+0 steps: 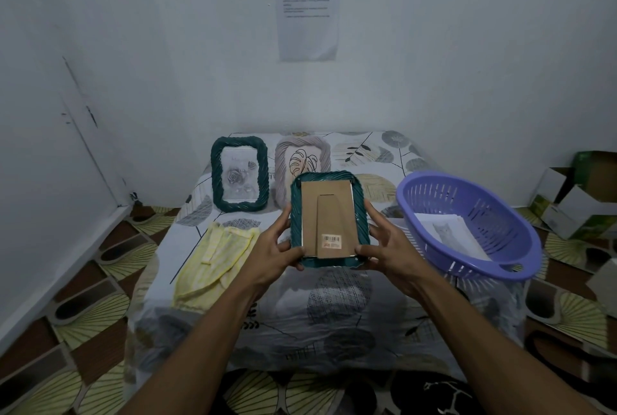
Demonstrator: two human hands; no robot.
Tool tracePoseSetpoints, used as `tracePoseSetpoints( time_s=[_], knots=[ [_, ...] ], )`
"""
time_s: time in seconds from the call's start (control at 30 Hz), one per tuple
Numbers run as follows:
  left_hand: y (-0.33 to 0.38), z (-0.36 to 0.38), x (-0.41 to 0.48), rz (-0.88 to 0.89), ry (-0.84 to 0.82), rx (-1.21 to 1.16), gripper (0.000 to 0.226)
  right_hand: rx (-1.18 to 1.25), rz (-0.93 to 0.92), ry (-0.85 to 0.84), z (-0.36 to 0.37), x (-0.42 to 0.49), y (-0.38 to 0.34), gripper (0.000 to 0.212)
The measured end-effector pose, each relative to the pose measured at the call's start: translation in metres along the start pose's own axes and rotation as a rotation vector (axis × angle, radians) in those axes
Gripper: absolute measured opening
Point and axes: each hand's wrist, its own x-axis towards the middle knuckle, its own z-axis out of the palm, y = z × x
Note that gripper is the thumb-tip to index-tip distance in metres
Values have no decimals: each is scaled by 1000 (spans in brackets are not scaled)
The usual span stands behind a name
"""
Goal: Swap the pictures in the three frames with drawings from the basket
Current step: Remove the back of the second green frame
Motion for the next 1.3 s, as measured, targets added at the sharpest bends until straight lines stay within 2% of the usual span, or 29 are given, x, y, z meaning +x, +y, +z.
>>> tracePoseSetpoints(
  time_s=[0.23, 0.33, 0.47, 0.57, 0.7, 0.8, 0.93, 1.03, 1.1, 1.2, 1.3],
  knots=[
    [-8, -1, 2, 1, -18, 15, 85, 31, 36, -14, -4, 0, 0, 92],
    [-10, -1, 5, -7, -4, 33, 78, 36, 47, 8, -6, 1, 3, 79],
    [-11, -1, 9, -30, 52, 95, 55, 3, 45, 103, -7, 4, 6, 59],
    [-18, 2, 11, -47, 73, 240, 49, -133, 46, 153, -9, 9, 14, 53],
    [-22, 10, 17, -42, 73, 370, 46, -528, 62, 235, -19, 20, 24, 53],
    [-29, 16, 29, -54, 75, 500, 34, -735, 61, 253, -22, 26, 24, 49],
    [-56, 20, 50, -64, 50, 712, 47, -983, 69, 285, -29, 35, 30, 45],
    [-44, 30, 47, -44, 47, 832, 52, -1083, 51, 306, -32, 35, 35, 29],
    [-40, 35, 46, -52, 45, 916, 46, -1123, 39, 311, -33, 35, 36, 17],
    [-39, 40, 42, 22, 129, 1109, 27, -1158, 17, 304, -32, 35, 39, 22],
    [-40, 45, 41, 127, 232, 1168, 27, -1196, -30, 316, -32, 34, 43, 32]
  ],
)
